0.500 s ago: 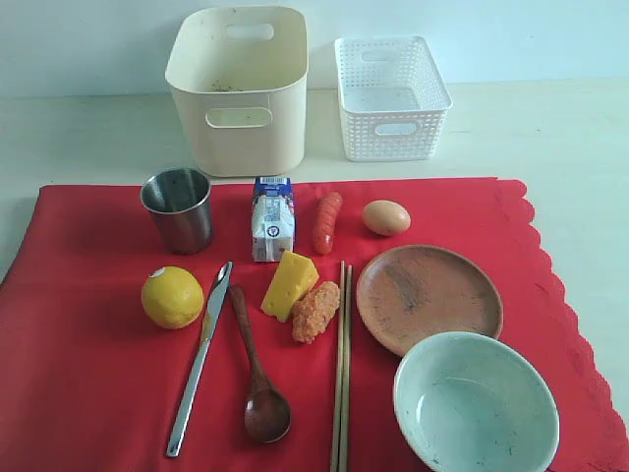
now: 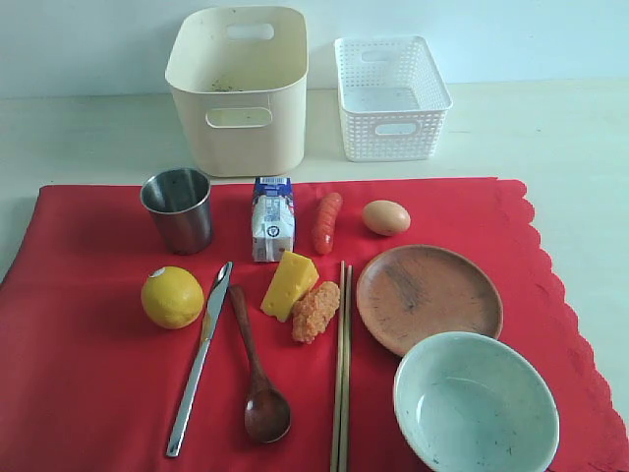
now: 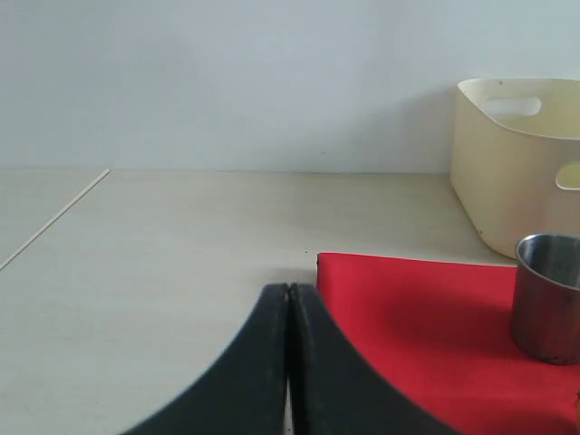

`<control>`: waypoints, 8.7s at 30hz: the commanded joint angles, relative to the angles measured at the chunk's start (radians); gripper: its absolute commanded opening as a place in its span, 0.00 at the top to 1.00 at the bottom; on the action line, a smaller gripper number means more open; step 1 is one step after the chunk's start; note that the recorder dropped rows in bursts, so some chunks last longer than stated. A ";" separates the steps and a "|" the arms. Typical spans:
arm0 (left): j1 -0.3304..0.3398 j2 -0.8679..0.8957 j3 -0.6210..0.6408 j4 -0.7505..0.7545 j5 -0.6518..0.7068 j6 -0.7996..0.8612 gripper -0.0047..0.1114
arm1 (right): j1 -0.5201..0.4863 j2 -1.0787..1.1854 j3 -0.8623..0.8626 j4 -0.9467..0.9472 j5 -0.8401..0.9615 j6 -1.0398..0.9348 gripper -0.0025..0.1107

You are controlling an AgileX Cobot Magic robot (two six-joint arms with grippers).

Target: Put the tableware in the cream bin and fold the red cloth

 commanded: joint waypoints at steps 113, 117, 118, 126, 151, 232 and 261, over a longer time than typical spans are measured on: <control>0.001 -0.005 0.000 -0.008 -0.003 0.000 0.96 | 0.286 1.939 -1.369 0.075 -0.183 -0.289 0.98; 0.001 -0.005 0.000 -0.008 -0.003 0.000 0.96 | 0.254 2.071 -1.506 0.075 -0.099 -0.241 0.98; 0.001 -0.005 0.000 -0.008 -0.003 0.000 0.96 | 0.248 2.098 -1.533 0.075 -0.085 -0.229 0.98; 0.001 -0.005 0.000 -0.008 -0.003 0.000 0.96 | 0.232 2.221 -1.629 0.069 -0.035 -0.213 0.98; 0.001 -0.005 0.000 -0.008 -0.003 0.000 0.96 | 0.234 1.916 -1.638 0.023 0.434 -0.213 0.70; 0.001 -0.005 0.000 -0.008 -0.003 0.000 0.96 | 0.606 2.191 -1.450 -0.101 0.153 0.061 0.98; 0.001 -0.005 0.000 -0.008 -0.003 0.000 0.96 | 0.520 1.750 -1.450 -0.205 0.241 0.020 0.98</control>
